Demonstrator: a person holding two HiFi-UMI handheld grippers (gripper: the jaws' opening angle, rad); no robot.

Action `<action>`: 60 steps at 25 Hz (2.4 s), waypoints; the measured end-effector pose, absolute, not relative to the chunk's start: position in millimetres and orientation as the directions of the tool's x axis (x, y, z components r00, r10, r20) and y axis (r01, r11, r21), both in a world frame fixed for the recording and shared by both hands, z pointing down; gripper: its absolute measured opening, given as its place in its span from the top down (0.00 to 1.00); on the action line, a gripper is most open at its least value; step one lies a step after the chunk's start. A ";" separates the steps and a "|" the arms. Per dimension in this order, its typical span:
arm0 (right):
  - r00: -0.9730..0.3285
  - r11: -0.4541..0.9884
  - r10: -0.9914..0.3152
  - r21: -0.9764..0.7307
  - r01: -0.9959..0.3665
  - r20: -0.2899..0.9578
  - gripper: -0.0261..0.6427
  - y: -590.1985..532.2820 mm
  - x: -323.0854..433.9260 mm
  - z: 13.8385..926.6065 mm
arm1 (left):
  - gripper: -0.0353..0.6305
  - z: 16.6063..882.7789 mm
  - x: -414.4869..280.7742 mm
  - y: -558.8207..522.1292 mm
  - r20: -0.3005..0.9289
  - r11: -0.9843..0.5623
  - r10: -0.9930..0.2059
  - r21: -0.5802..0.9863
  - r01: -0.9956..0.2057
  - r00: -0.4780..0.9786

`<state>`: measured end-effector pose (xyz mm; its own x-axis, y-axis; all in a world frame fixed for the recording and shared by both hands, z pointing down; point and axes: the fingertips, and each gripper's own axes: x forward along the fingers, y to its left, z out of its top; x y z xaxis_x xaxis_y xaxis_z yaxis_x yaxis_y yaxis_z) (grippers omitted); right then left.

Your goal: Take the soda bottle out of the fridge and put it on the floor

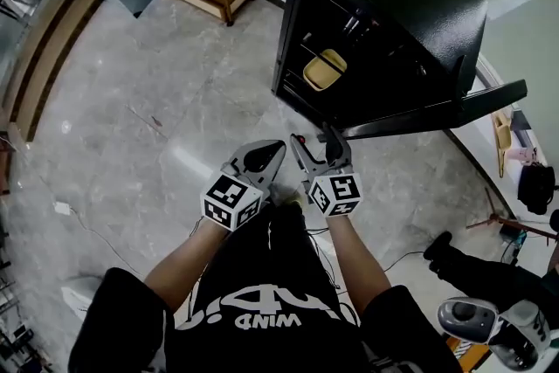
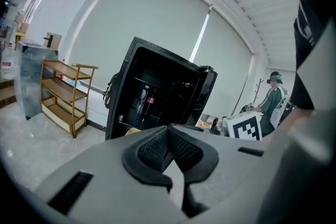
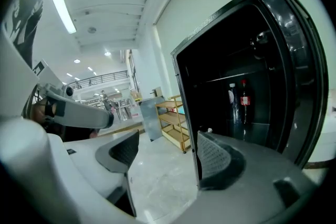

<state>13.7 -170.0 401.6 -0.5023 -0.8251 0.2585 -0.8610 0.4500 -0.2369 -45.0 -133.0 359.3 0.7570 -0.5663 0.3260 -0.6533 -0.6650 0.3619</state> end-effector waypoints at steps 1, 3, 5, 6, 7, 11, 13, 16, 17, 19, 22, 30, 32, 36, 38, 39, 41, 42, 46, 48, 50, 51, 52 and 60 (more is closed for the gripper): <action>-0.502 0.451 -0.827 -0.236 -0.861 0.254 0.42 -169.9 16.2 392.6 | 0.94 353.2 -43.4 -132.0 0.324 -0.667 -0.563 0.366 -0.649 0.761; -0.508 0.459 -0.826 -0.232 -0.858 0.245 0.43 -169.4 20.1 375.1 | 0.94 340.8 -40.1 -128.7 0.322 -0.674 -0.554 0.369 -0.641 0.768; -0.516 0.472 -0.822 -0.219 -0.854 0.240 0.47 -168.6 23.0 359.6 | 0.94 329.5 -38.1 -126.9 0.322 -0.674 -0.554 0.369 -0.640 0.768; -0.519 0.478 -0.821 -0.210 -0.853 0.239 0.55 -168.0 24.7 353.0 | 0.94 324.7 -37.4 -126.6 0.321 -0.671 -0.558 0.369 -0.643 0.766; -0.520 0.482 -0.820 -0.203 -0.853 0.238 0.66 -167.4 26.4 347.3 | 0.94 320.4 -37.0 -126.7 0.319 -0.667 -0.564 0.369 -0.648 0.762; -0.512 0.480 -0.822 -0.179 -0.859 0.251 0.74 -168.7 30.9 332.4 | 0.94 305.5 -34.8 -130.7 0.302 -0.650 -0.593 0.369 -0.665 0.747; -0.502 0.476 -0.828 -0.159 -0.865 0.251 0.86 -167.8 32.6 325.0 | 0.94 298.0 -32.7 -131.8 0.290 -0.648 -0.601 0.367 -0.667 0.744; -0.490 0.470 -0.835 -0.140 -0.871 0.249 0.92 -164.9 35.7 313.6 | 0.94 288.7 -30.3 -131.3 0.280 -0.649 -0.607 0.364 -0.668 0.743; -0.488 0.468 -0.836 -0.140 -0.873 0.250 0.93 -164.3 37.2 309.9 | 0.94 286.2 -29.9 -131.2 0.278 -0.649 -0.609 0.363 -0.669 0.742; -0.493 0.470 -0.835 -0.150 -0.870 0.246 0.93 -162.6 40.8 301.0 | 0.94 281.1 -29.3 -131.3 0.273 -0.650 -0.613 0.359 -0.670 0.741; -0.522 0.496 -0.822 -0.166 -0.853 0.228 0.93 -156.6 47.3 286.3 | 0.94 273.4 -28.2 -132.5 0.264 -0.651 -0.621 0.349 -0.673 0.738; -0.576 0.555 -0.789 -0.157 -0.817 0.212 0.93 -129.6 70.1 254.8 | 0.94 251.5 -44.7 -137.4 0.249 -0.626 -0.666 0.326 -0.709 0.703; -0.587 0.561 -0.784 -0.172 -0.809 0.202 0.93 -123.3 75.2 247.9 | 0.94 245.4 -52.0 -138.9 0.242 -0.621 -0.680 0.312 -0.719 0.692; -0.567 0.542 -0.804 -0.173 -0.822 0.177 0.93 -111.7 85.4 235.5 | 0.94 237.2 -63.1 -135.8 0.232 -0.607 -0.703 0.298 -0.737 0.673; -0.536 0.509 -0.828 -0.181 -0.841 0.164 0.93 -107.2 92.9 231.7 | 0.94 236.8 -67.3 -131.3 0.232 -0.597 -0.714 0.292 -0.747 0.661; -0.517 0.490 -0.841 -0.184 -0.852 0.159 0.93 -105.0 96.6 230.7 | 0.94 237.6 -69.9 -128.7 0.233 -0.591 -0.720 0.288 -0.753 0.654; -0.479 0.453 -0.863 -0.177 -0.874 0.158 0.93 -101.3 102.8 231.0 | 0.94 240.7 -76.4 -124.1 0.239 -0.577 -0.732 0.280 -0.767 0.638; -0.462 0.437 -0.872 -0.170 -0.883 0.160 0.93 -100.4 105.8 231.9 | 0.94 243.2 -79.4 -122.6 0.243 -0.569 -0.739 0.275 -0.775 0.629; -0.427 0.407 -0.891 -0.145 -0.902 0.154 0.93 -101.2 115.9 231.3 | 0.94 254.0 -84.3 -118.8 0.255 -0.550 -0.757 0.248 -0.797 0.602; -0.416 0.399 -0.898 -0.136 -0.907 0.143 0.93 -100.4 117.6 229.0 | 0.94 256.8 -84.7 -116.2 0.258 -0.551 -0.758 0.236 -0.800 0.598; -0.407 0.391 -0.904 -0.131 -0.911 0.135 0.93 -99.3 119.7 228.7 | 0.94 257.9 -83.2 -116.7 0.255 -0.552 -0.761 0.228 -0.802 0.596; -0.404 0.389 -0.905 -0.128 -0.912 0.134 0.93 -98.7 121.0 229.5 | 0.94 257.6 -81.9 -118.7 0.245 -0.551 -0.767 0.223 -0.804 0.593; -0.403 0.388 -0.905 -0.125 -0.913 0.135 0.93 -98.0 122.2 230.7 | 0.94 257.3 -80.1 -120.6 0.237 -0.550 -0.771 0.219 -0.806 0.591; -0.409 0.393 -0.901 -0.130 -0.910 0.145 0.93 -97.4 121.8 235.5 | 0.94 248.8 -69.8 -125.9 0.227 -0.541 -0.785 0.205 -0.816 0.577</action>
<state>121.8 -97.4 235.5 -0.4094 -0.9007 0.1450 -0.9103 0.3928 -0.1301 -69.8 -125.9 248.8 0.5769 -0.7845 0.2274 -0.8159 -0.5406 0.2049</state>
